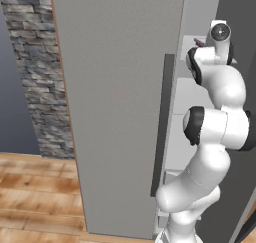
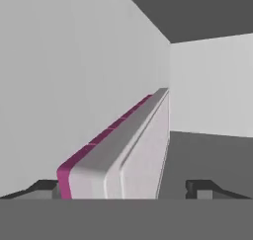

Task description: The ice cube tray has been filled with water. Take the tray and place it in the freezer to make ice. Close the freezer door after placing the tray.

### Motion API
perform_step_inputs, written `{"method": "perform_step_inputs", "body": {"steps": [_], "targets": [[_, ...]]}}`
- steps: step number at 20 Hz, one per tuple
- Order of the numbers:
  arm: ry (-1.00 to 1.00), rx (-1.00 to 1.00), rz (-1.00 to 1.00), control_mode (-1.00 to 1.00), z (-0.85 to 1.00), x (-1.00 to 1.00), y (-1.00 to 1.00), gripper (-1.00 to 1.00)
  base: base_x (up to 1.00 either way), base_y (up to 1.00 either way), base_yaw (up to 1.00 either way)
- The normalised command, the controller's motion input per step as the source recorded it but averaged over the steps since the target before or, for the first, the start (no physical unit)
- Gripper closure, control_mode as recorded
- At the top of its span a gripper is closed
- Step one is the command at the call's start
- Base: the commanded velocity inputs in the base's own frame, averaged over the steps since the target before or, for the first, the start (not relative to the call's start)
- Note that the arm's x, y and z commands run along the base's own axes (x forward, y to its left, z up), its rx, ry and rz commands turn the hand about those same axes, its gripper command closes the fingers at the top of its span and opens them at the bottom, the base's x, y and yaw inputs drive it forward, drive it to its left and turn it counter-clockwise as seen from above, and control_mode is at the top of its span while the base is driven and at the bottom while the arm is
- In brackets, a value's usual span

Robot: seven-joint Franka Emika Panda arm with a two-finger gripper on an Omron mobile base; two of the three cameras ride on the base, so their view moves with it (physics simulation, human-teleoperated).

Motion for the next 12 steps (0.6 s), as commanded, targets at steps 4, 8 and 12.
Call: {"method": "perform_step_inputs", "body": {"steps": [4, 8, 12], "targets": [[0.24, 0.0, 0.01, -1.0, 0.0, 0.02, 0.0, -1.0, 0.0, 0.0, 0.0], [0.23, 0.0, 0.01, -1.0, -0.2, -0.06, 0.0, -1.0, 0.0, 0.0, 0.0], [0.09, -0.01, 0.01, -1.0, -0.71, -0.47, 0.01, -1.0, 0.0, 0.0, 0.0]]}}
